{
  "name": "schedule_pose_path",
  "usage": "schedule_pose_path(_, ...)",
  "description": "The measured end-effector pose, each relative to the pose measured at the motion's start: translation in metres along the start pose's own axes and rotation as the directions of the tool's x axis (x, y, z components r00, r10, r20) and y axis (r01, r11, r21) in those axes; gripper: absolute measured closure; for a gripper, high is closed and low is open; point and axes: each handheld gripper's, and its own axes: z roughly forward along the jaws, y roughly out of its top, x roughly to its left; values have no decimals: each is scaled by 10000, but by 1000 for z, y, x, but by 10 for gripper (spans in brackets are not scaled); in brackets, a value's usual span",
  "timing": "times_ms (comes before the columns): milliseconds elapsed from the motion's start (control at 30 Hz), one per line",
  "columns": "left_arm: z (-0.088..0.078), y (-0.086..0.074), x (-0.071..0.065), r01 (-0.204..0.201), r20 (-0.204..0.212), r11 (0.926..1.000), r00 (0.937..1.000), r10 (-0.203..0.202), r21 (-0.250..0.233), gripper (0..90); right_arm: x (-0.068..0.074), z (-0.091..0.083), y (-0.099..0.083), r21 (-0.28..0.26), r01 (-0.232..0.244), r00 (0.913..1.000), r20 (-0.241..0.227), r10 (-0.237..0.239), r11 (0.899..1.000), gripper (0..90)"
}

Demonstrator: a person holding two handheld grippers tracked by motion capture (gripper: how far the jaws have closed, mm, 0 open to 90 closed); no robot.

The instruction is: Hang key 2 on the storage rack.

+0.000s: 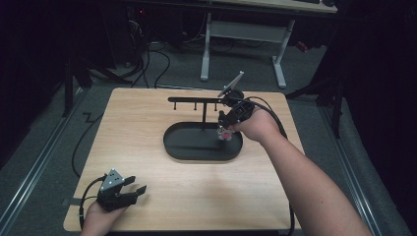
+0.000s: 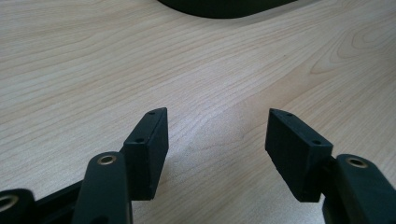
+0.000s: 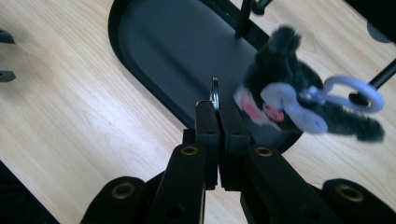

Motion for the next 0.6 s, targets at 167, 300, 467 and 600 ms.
schedule_pose_path(167,-2,0,1,60,-19,10000,10000,-60,-16,402,1,2,7,-40,42,10000,-28,-42,10000,893)
schedule_pose_path(300,-2,0,0,-43,-35,10000,10000,43,11,402,0,1,12,-72,49,10000,1,-49,10000,893)
schedule_pose_path(467,-3,0,-2,-82,-25,10000,10000,82,8,402,1,1,18,-137,-93,9999,63,94,9999,893)
schedule_pose_path(600,-3,0,-3,-107,-27,9999,9999,107,-20,402,1,2,21,-242,-10,10000,73,11,9997,893)
